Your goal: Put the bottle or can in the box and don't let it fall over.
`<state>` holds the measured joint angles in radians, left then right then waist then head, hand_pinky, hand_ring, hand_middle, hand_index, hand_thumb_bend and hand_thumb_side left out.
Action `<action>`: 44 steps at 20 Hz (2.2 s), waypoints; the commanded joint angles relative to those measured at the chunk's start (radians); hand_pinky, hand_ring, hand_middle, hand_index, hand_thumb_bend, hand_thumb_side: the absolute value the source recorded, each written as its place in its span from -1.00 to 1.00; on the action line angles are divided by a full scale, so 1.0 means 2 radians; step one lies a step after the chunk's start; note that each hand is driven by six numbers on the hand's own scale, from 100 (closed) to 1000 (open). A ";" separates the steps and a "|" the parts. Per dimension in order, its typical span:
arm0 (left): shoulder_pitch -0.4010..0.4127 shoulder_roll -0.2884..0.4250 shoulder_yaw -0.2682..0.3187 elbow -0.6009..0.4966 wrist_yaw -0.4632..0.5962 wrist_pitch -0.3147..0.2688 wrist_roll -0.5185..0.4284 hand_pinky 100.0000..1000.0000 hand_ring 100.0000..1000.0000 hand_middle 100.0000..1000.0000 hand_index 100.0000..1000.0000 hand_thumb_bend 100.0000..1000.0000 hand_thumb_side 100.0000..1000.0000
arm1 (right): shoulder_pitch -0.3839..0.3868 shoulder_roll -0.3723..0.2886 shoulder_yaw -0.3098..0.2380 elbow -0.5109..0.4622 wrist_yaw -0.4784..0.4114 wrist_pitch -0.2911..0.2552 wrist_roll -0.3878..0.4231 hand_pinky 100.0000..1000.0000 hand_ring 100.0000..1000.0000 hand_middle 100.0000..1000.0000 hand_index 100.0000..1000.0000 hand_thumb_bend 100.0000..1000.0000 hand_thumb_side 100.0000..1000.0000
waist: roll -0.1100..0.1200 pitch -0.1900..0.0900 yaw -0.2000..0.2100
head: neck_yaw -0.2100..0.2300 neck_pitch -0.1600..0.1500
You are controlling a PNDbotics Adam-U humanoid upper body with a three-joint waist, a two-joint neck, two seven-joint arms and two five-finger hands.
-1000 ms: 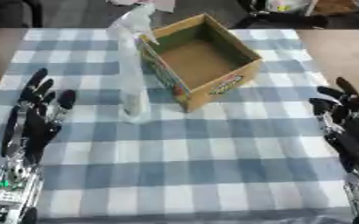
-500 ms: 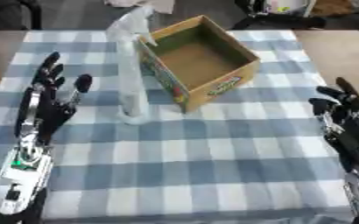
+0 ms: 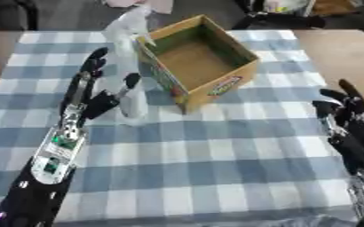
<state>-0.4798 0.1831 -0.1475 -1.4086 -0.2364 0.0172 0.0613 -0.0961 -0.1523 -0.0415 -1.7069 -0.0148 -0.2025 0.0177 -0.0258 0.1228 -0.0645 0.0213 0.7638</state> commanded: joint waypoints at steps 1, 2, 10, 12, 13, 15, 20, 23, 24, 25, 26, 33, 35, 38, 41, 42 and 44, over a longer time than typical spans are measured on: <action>-0.018 -0.005 -0.007 0.017 -0.015 -0.003 -0.003 1.00 1.00 1.00 0.97 0.27 0.09 | -0.002 -0.004 0.001 -0.005 -0.004 -0.001 0.002 0.80 0.46 0.56 1.00 -0.68 -0.33 | 0.000 -0.012 -0.002 | 0.002 0.001; -0.021 -0.008 -0.009 0.023 -0.018 -0.005 -0.004 1.00 1.00 1.00 0.97 0.27 0.09 | -0.002 -0.004 0.001 -0.005 -0.004 -0.001 0.002 0.80 0.46 0.56 1.00 -0.68 -0.33 | 0.000 -0.012 -0.002 | 0.002 0.001; -0.027 -0.019 -0.021 0.055 -0.032 -0.012 -0.015 1.00 1.00 1.00 0.91 0.22 0.02 | -0.002 -0.004 0.002 -0.004 -0.004 -0.001 0.003 0.80 0.46 0.56 1.00 -0.68 -0.32 | 0.001 -0.014 -0.005 | 0.003 0.002; -0.025 -0.019 -0.021 0.059 -0.036 -0.009 -0.011 1.00 1.00 1.00 0.86 0.19 -0.04 | -0.001 -0.004 0.002 -0.004 -0.004 -0.001 0.003 0.80 0.46 0.56 1.00 -0.68 -0.32 | 0.001 -0.014 -0.005 | 0.002 0.002; -0.024 -0.020 -0.022 0.061 -0.037 -0.006 -0.007 1.00 1.00 1.00 0.79 0.12 -0.12 | -0.001 -0.004 0.002 -0.004 -0.004 -0.001 0.003 0.80 0.46 0.56 1.00 -0.68 -0.32 | 0.001 -0.014 -0.005 | 0.002 0.002; -0.023 -0.021 -0.023 0.066 -0.039 0.000 0.002 1.00 1.00 0.89 0.70 0.00 -0.28 | -0.001 -0.004 0.002 -0.004 -0.004 -0.001 0.003 0.80 0.46 0.56 1.00 -0.68 -0.32 | 0.001 -0.014 -0.004 | 0.002 0.002; -0.022 -0.024 -0.025 0.073 -0.042 0.012 0.026 0.94 1.00 0.27 0.09 -0.79 -1.00 | -0.001 -0.004 0.002 -0.004 -0.004 -0.001 0.003 0.80 0.46 0.56 1.00 -0.69 -0.32 | 0.000 -0.014 -0.003 | 0.002 0.001; -0.022 -0.025 -0.021 0.077 -0.038 0.024 0.051 0.79 0.94 -0.15 -0.40 -1.00 -1.00 | -0.001 -0.004 0.002 -0.004 -0.004 -0.001 0.003 0.80 0.46 0.56 1.00 -0.68 -0.32 | -0.001 -0.015 -0.003 | 0.002 0.001; -0.022 -0.025 -0.021 0.076 -0.036 0.027 0.062 0.80 0.95 -0.17 -0.42 -1.00 -1.00 | -0.001 -0.004 0.002 -0.004 -0.004 -0.001 0.003 0.80 0.46 0.56 1.00 -0.68 -0.32 | -0.002 -0.015 -0.003 | 0.002 0.001; -0.023 -0.025 -0.022 0.074 -0.034 0.026 0.071 0.82 0.99 -0.19 -0.42 -1.00 -1.00 | -0.001 -0.004 0.002 -0.003 -0.004 -0.001 0.003 0.80 0.46 0.56 1.00 -0.69 -0.32 | -0.002 -0.015 -0.003 | 0.003 0.001; -0.023 -0.025 -0.023 0.071 -0.033 0.024 0.076 0.84 1.00 -0.19 -0.42 -1.00 -1.00 | -0.001 -0.004 0.002 -0.003 -0.004 -0.001 0.003 0.80 0.46 0.56 1.00 -0.69 -0.32 | -0.002 -0.016 -0.003 | 0.003 0.001; -0.042 -0.022 -0.014 0.030 -0.004 0.023 0.105 0.86 1.00 -0.19 -0.41 -1.00 -1.00 | 0.000 -0.004 0.003 -0.003 -0.005 -0.001 0.004 0.80 0.46 0.56 1.00 -0.69 -0.32 | -0.004 -0.016 -0.003 | 0.006 0.001; -0.056 -0.020 -0.010 0.024 0.008 0.026 0.110 0.86 1.00 -0.19 -0.40 -1.00 -1.00 | 0.000 -0.003 0.004 -0.003 -0.005 -0.001 0.005 0.80 0.46 0.56 1.00 -0.68 -0.32 | -0.005 -0.017 -0.004 | 0.007 0.001; -0.088 -0.016 -0.007 0.024 0.027 0.030 0.113 0.86 1.00 -0.19 -0.39 -1.00 -1.00 | 0.001 -0.002 0.007 -0.003 -0.006 -0.001 0.007 0.80 0.46 0.56 1.00 -0.68 -0.32 | -0.008 -0.016 -0.010 | 0.011 -0.001; -0.123 -0.017 -0.006 0.035 0.039 0.030 0.113 0.87 1.00 -0.19 -0.38 -1.00 -1.00 | 0.000 0.000 0.011 -0.003 -0.008 -0.001 0.011 0.80 0.46 0.56 1.00 -0.68 -0.32 | -0.010 -0.014 -0.019 | 0.017 -0.003; -0.129 -0.017 -0.006 0.040 0.042 0.029 0.114 0.87 1.00 -0.19 -0.38 -1.00 -1.00 | 0.000 0.000 0.011 -0.003 -0.008 -0.001 0.012 0.80 0.46 0.56 1.00 -0.68 -0.32 | -0.011 -0.014 -0.020 | 0.019 -0.003; -0.134 -0.017 -0.006 0.045 0.044 0.026 0.115 0.87 1.00 -0.19 -0.38 -1.00 -1.00 | -0.001 0.000 0.012 -0.003 -0.009 -0.001 0.013 0.80 0.46 0.56 1.00 -0.68 -0.32 | -0.011 -0.014 -0.022 | 0.020 -0.003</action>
<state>-0.7254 0.1327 -0.1681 -1.3085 -0.1572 0.0747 0.2866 -0.0887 -0.1445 -0.0165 -1.7040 -0.0238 -0.2027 0.0389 -0.0475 0.1083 -0.1102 0.0581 0.7631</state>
